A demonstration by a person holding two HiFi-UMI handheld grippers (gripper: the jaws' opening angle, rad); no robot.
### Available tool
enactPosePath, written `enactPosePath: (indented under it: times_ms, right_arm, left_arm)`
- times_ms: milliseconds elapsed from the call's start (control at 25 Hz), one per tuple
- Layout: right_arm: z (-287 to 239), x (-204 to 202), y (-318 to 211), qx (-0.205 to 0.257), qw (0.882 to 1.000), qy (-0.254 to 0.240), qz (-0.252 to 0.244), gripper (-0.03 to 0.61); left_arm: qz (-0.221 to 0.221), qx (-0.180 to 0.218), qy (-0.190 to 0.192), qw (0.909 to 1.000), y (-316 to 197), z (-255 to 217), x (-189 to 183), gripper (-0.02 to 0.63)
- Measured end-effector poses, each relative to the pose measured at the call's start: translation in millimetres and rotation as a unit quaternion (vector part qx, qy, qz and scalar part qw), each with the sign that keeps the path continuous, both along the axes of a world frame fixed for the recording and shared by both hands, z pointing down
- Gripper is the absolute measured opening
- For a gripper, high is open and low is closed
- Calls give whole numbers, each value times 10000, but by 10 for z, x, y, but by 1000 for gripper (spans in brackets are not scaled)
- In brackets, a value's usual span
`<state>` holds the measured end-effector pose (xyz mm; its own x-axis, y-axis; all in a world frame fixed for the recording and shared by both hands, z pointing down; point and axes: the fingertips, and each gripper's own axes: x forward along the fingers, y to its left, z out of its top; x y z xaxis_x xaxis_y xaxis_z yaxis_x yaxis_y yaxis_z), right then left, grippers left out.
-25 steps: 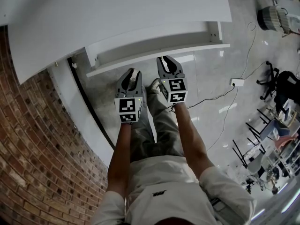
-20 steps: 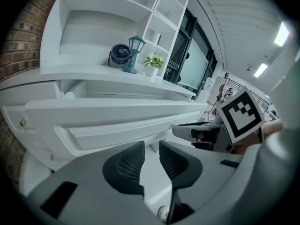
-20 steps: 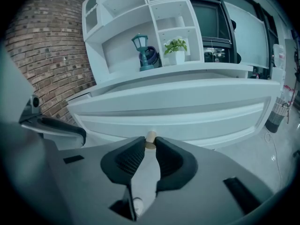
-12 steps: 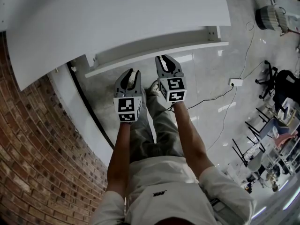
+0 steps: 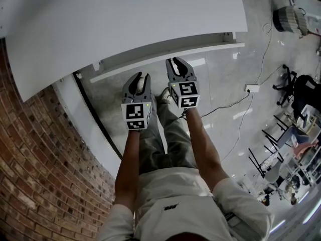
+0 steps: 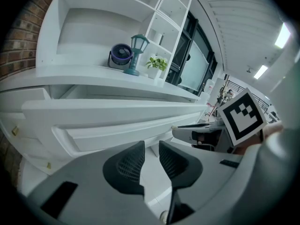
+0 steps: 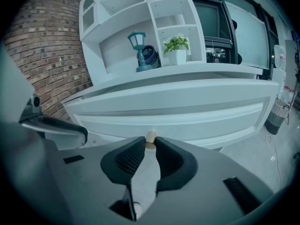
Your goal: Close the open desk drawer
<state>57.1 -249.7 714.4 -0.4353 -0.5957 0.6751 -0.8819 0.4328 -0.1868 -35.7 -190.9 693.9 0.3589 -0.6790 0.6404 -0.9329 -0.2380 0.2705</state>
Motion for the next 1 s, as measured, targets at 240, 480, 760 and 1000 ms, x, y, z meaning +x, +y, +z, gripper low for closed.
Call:
enactPosePath:
  times_ms: [240, 480, 760, 1000]
  right_arm:
    - [17, -41, -117, 9, 10000, 13, 12, 78]
    - [9, -88, -243, 29, 10000, 1, 51, 78]
    - [20, -121, -368, 53, 9999, 32, 108, 78]
    - [9, -152, -471, 88, 9998, 66, 140, 77]
  left_arm:
    - [-10, -36, -10, 10000, -85, 34, -78, 106]
    - [52, -16, -114, 9999, -174, 31, -149, 106]
    - [81, 31, -99, 9999, -253, 33, -221, 106]
    - [116, 72, -91, 9999, -320, -8, -267, 106]
